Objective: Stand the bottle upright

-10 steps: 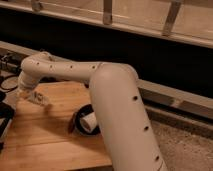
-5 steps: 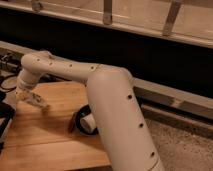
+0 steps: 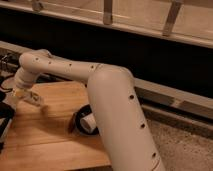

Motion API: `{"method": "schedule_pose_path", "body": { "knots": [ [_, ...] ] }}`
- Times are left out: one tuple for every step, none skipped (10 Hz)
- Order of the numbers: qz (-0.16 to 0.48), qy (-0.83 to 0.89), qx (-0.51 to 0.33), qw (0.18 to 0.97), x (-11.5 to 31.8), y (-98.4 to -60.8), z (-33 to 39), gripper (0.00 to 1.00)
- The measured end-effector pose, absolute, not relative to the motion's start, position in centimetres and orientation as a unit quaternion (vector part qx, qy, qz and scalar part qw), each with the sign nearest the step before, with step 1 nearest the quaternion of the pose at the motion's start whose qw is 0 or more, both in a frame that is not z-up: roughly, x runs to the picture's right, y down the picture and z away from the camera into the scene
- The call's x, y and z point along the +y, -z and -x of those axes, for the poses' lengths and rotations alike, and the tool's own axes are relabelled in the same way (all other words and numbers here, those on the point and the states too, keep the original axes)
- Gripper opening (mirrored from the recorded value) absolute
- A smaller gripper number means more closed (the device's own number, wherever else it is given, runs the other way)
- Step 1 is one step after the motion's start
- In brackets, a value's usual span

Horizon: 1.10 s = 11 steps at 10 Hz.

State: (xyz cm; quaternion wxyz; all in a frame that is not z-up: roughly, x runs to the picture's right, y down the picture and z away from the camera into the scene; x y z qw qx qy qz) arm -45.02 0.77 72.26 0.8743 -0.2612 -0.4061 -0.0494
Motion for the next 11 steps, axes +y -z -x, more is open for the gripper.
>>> {"method": "schedule_pose_path", "body": {
  "knots": [
    [0.26, 0.046, -0.41, 0.873, 0.6, -72.1, 45.1, 0.0],
    [0.259, 0.039, -0.416, 0.871, 0.4, -72.0, 45.1, 0.0],
    [0.262, 0.03, -0.419, 0.869, 0.4, -72.2, 44.7, 0.0],
    [0.264, 0.023, -0.42, 0.868, 0.4, -72.5, 44.3, 0.0],
    [0.268, 0.013, -0.42, 0.867, 0.5, -72.8, 43.8, 0.0],
    [0.272, 0.003, -0.421, 0.865, 0.6, -73.1, 43.3, 0.0],
    [0.275, -0.008, -0.42, 0.865, 0.7, -73.4, 42.7, 0.0],
    [0.276, -0.018, -0.419, 0.865, 0.5, -73.6, 42.0, 0.0],
    [0.276, -0.033, -0.416, 0.866, 0.1, -74.2, 40.7, 0.0],
    [0.276, -0.043, -0.413, 0.867, -0.1, -74.6, 39.9, 0.0],
    [0.276, -0.05, -0.412, 0.867, -0.2, -74.8, 39.6, 0.0]
  ]
}}
